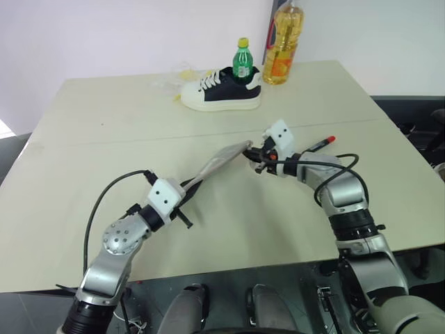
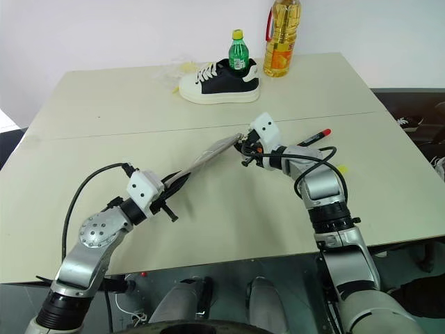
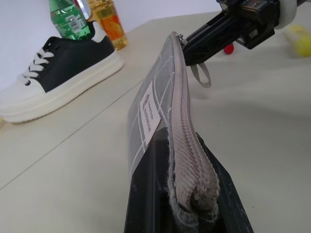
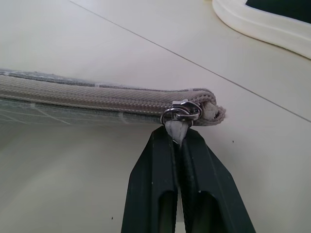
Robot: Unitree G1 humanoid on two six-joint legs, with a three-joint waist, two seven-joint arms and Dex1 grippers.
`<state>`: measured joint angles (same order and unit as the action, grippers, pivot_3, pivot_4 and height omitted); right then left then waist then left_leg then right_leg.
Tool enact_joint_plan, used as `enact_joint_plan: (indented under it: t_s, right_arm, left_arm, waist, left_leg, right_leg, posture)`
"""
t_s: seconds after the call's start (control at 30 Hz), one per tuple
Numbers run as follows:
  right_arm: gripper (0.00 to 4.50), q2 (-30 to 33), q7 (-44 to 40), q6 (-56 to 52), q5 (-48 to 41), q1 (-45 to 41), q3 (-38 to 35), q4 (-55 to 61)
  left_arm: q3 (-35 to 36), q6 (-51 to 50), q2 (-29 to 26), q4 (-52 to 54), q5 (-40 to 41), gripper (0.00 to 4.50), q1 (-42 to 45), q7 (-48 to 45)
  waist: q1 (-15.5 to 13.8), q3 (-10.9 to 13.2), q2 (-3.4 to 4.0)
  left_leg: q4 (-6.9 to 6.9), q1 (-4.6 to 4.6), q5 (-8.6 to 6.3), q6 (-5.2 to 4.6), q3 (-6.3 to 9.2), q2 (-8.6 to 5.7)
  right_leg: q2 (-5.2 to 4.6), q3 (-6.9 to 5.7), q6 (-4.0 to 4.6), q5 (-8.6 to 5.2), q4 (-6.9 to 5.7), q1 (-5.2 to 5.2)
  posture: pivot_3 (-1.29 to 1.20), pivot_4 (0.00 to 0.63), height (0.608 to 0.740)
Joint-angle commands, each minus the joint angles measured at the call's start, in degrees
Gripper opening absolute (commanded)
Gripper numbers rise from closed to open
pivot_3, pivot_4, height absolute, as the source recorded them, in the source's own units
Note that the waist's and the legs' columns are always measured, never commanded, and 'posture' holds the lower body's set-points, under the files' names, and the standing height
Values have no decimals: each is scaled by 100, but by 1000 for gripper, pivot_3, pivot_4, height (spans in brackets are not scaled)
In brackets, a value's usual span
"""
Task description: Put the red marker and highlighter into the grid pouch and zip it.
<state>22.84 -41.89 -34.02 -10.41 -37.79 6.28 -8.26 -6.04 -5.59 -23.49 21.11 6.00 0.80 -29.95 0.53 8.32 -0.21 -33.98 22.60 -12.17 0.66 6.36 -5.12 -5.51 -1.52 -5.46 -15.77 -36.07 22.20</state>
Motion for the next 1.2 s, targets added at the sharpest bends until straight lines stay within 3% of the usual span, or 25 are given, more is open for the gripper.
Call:
enact_joint_plan:
  t_s: [0.03, 0.4, 0.63, 0.83, 0.97, 1.07, 1.1, 1.2]
  right_arm:
    - [46, 313, -116, 84, 324, -11, 393, 681]
    - [46, 845, -718, -193, 486, 246, 1197, 2240]
    - [46, 1165, -1202, -325, 354, 300, 1401, 2942]
    - [46, 1336, -1188, -367, 367, 303, 1352, 3012]
    - [1309, 1665, -1406, -322, 249, 361, 1069, 2868]
    - [3059, 1980, -1227, -197, 304, 419, 538, 2346]
    - [3392, 2066, -1130, -202, 330, 424, 371, 2114]
    - [3392, 2100, -663, -417, 380, 374, -67, 1410]
  left_arm:
    - [-198, 176, 151, -12, -278, 0, 230, 160]
    - [-1040, 29, 1098, -1228, -1137, 0, 1191, 717]
    - [-1128, 251, 1617, -2174, -1376, 0, 1808, 1066]
    - [-1088, 430, 1730, -2511, -1459, 0, 2007, 1111]
    - [-985, 497, 1627, -2427, -1433, 0, 1939, 1055]
    - [-864, 502, 1420, -2147, -1302, 0, 1750, 913]
    - [-826, 500, 1348, -2051, -1264, 0, 1679, 877]
    - [-701, 428, 1162, -1773, -1236, 0, 1436, 862]
  waist:
    - [-16, 1, 2]
    - [-140, 10, -16]
    - [-137, 12, -26]
    - [-128, 12, -26]
    - [-124, 12, -27]
    - [-133, 13, -28]
    - [-132, 13, -28]
    - [-135, 13, -30]
  left_leg:
    - [0, 1, 0, 0, 0, 0]
    - [-12, 7, 0, 0, 1, -3]
    - [-21, 16, 0, 0, 4, -7]
    - [-20, 18, 1, 1, 5, -5]
    - [-20, 18, 1, 1, 5, -5]
    - [-21, 17, 1, 1, 6, -5]
    - [-22, 17, 1, 1, 5, -6]
    - [-23, 18, 1, 1, 4, -7]
  right_leg:
    - [0, 0, 0, 0, 0, 1]
    - [0, -4, -3, 1, 1, -1]
    - [-1, -12, -7, 2, 2, 0]
    - [1, -14, -8, 2, 2, 4]
    - [1, -14, -8, 2, 2, 4]
    - [1, -16, -9, 2, 2, 0]
    - [-1, -16, -9, 2, 2, 0]
    - [-2, -14, -9, 3, 2, 0]
  posture:
    - [0, 150, 738]
    - [0, 150, 738]
    - [0, 150, 738]
    - [0, 150, 738]
    - [0, 150, 738]
    - [0, 150, 738]
    - [0, 150, 738]
    - [0, 150, 738]
